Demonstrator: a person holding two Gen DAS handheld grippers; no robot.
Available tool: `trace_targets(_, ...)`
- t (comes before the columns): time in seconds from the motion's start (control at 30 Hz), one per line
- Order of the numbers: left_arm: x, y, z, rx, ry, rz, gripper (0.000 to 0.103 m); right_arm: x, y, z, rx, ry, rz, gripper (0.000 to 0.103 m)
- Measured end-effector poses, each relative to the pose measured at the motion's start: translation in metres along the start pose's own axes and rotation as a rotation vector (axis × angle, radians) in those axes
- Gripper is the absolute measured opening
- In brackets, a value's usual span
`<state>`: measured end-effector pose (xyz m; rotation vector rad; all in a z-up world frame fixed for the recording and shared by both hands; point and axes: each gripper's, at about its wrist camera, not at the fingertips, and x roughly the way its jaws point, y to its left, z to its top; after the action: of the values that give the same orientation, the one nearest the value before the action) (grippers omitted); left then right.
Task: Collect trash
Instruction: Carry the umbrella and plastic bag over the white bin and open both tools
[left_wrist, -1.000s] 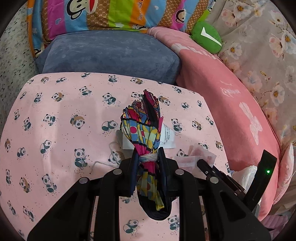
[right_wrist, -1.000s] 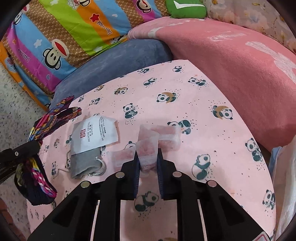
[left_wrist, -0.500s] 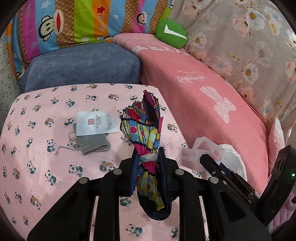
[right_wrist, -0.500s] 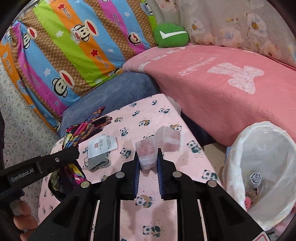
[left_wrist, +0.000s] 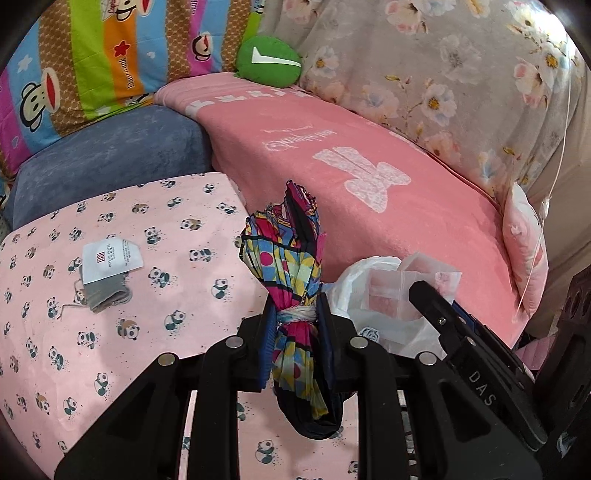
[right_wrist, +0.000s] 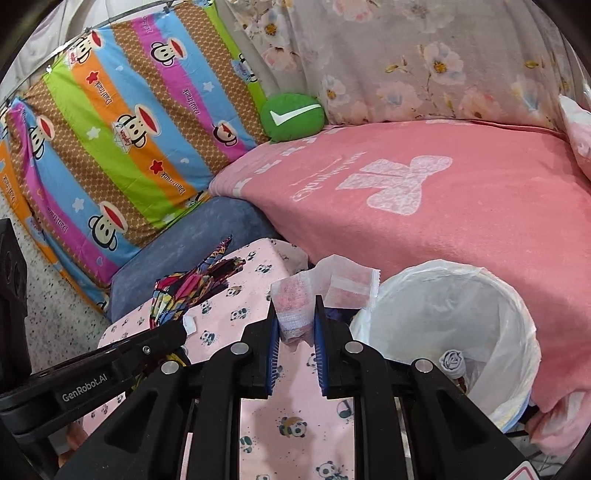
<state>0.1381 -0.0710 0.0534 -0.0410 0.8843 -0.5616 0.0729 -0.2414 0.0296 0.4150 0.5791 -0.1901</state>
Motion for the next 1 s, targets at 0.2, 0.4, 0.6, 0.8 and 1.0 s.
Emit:
trace_targets(0.2,0.006,-0.040,0.000,0.067,0.010,-0.032,0.021,-0.016,-0.034,0.005,0.045,-0.030,-0.033,0.016)
trace_targets(0.4,0.018,-0.069,-0.001,0.102,0.028,-0.065,0.021,-0.026,-0.060,0.005,0.074,-0.045,-0.065,0.016)
trace_targets(0.6,0.032,-0.091,0.000,0.133,0.051,-0.090,0.021,-0.031,-0.081,0.005,0.102,-0.052,-0.098,0.017)
trace_targets(0.8,0.041,-0.104,0.003,0.144,0.061,-0.116,0.026,-0.034,-0.096,0.007,0.121,-0.069,-0.127,0.022)
trace_targets(1.0,0.039,-0.097,0.008,0.079,0.013,-0.111,0.066,-0.040,-0.102,0.009,0.137,-0.093,-0.142,0.036)
